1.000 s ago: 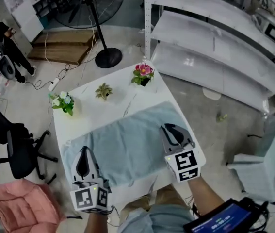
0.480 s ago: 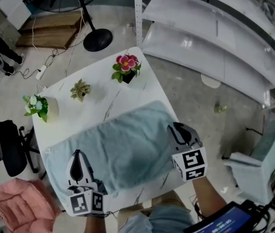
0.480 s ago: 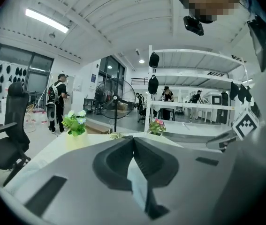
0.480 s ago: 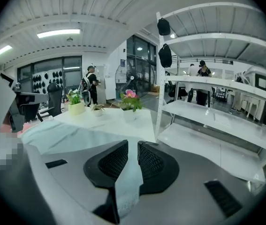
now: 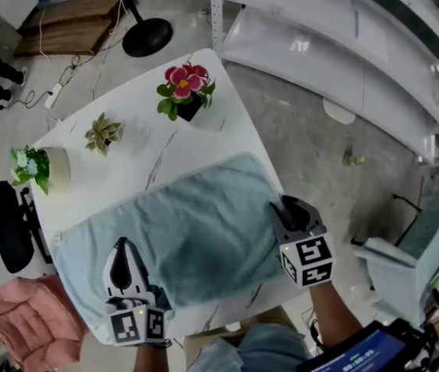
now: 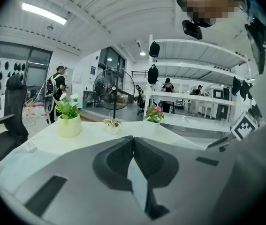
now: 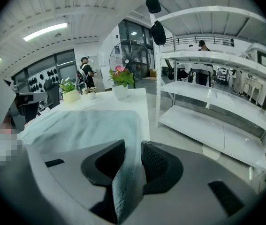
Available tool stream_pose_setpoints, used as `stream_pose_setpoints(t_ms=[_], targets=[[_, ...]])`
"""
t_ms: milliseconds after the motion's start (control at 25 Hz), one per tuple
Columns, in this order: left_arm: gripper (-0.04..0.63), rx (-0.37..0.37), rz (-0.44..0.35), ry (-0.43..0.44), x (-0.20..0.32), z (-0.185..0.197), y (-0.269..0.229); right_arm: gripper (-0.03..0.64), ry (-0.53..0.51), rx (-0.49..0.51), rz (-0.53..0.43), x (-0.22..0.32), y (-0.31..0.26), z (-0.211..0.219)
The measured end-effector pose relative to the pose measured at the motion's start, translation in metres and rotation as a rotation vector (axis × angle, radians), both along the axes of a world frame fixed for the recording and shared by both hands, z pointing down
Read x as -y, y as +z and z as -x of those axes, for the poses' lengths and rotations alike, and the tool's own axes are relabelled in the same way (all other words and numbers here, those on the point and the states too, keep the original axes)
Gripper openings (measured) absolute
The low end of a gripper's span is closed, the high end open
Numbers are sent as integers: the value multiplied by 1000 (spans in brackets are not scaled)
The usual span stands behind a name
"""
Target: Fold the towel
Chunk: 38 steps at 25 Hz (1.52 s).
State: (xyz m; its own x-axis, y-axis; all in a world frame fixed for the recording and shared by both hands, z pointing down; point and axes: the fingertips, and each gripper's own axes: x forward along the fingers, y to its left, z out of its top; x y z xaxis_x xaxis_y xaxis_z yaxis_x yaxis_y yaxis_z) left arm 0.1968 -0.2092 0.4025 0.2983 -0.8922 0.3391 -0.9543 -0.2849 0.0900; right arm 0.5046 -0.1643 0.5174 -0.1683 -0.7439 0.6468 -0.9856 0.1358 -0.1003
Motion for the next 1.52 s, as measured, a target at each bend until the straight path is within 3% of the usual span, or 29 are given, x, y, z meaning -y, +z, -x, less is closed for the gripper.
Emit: stream_pose_setpoints(t_ms=[160,400,800,1280,1520], targets=[[8,4,8,-7,0,0,5,123,-4,-18,33,2,5,-1],[8,8,15,-17,-5,2,11,41,-43,-81,32,5,4,1],[8,-30,21,7,-16,8,6,34,0,-83,-33,5,-36,14],[8,-36,-1,-4,-45,66,-12,34,-30,-132,-102,8,-86,85],[8,-53,33,-41,-54,101,-14,34,-55,-160,-135,11,-101,130]])
